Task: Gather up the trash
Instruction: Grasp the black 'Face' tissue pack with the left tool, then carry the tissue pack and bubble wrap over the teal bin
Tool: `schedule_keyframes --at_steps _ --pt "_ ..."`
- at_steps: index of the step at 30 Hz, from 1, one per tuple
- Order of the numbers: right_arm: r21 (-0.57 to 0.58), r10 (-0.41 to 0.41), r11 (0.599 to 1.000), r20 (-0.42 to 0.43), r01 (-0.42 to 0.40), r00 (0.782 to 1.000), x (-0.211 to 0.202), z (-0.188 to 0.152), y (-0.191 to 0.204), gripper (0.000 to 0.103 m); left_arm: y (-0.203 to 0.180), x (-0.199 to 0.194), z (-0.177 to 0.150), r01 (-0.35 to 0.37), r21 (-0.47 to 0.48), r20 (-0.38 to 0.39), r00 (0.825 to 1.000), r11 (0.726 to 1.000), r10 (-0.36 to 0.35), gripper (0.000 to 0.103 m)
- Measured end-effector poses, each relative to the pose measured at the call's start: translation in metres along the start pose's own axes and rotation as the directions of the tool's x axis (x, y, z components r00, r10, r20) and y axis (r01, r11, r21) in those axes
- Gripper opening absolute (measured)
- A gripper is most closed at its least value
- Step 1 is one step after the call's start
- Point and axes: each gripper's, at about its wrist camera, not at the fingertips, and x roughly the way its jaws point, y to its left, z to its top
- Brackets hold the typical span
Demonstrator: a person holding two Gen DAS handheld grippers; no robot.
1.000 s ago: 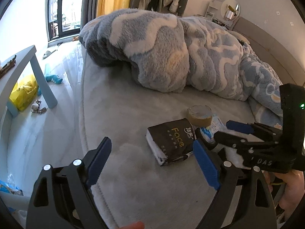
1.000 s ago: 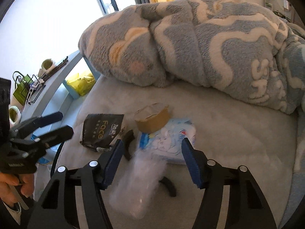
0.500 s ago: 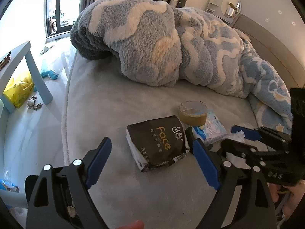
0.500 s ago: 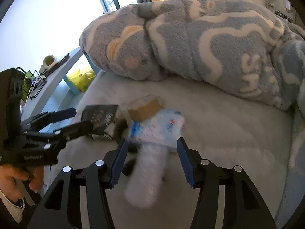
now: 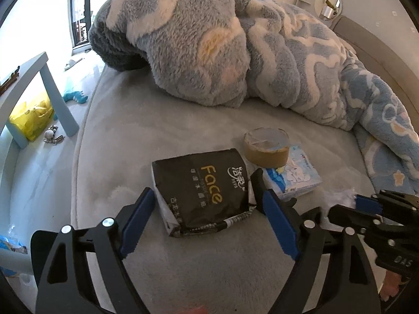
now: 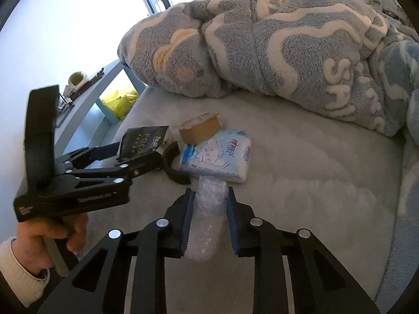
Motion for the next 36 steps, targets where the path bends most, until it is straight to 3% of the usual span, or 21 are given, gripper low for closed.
schedule_keyframes --at_steps 7,15,17,18,19,36 --pt "0.03 0.031 0.999 0.08 -0.034 0.996 -0.02 0.001 -0.01 0.025 -0.003 0.006 -0.002 -0.046 -0.01 -0.005 0.999 0.999 0.046 0.087" --pt "0.069 0.042 0.996 0.102 -0.049 0.994 -0.026 -0.002 -0.022 0.025 0.006 0.013 0.001 -0.006 -0.072 0.017 1.0 0.997 0.007 0.089" --pt "0.076 0.045 0.996 0.105 -0.053 0.993 -0.026 -0.002 -0.024 0.025 0.01 0.014 0.001 0.007 -0.096 0.015 1.0 0.995 -0.005 0.084" --pt "0.077 0.044 0.996 0.107 -0.053 0.993 -0.026 -0.001 -0.024 0.025 0.01 0.013 0.001 -0.006 -0.096 0.016 1.0 0.995 0.008 0.073" --pt "0.078 0.044 0.996 0.108 -0.053 0.993 -0.027 -0.001 -0.024 0.025 0.009 0.014 0.001 -0.024 -0.089 0.009 1.0 0.996 0.025 0.072" --pt "0.077 0.045 0.995 0.142 -0.056 0.989 -0.034 0.012 -0.001 0.025 0.013 -0.015 -0.003 0.022 -0.037 0.043 0.999 0.999 -0.02 0.062"
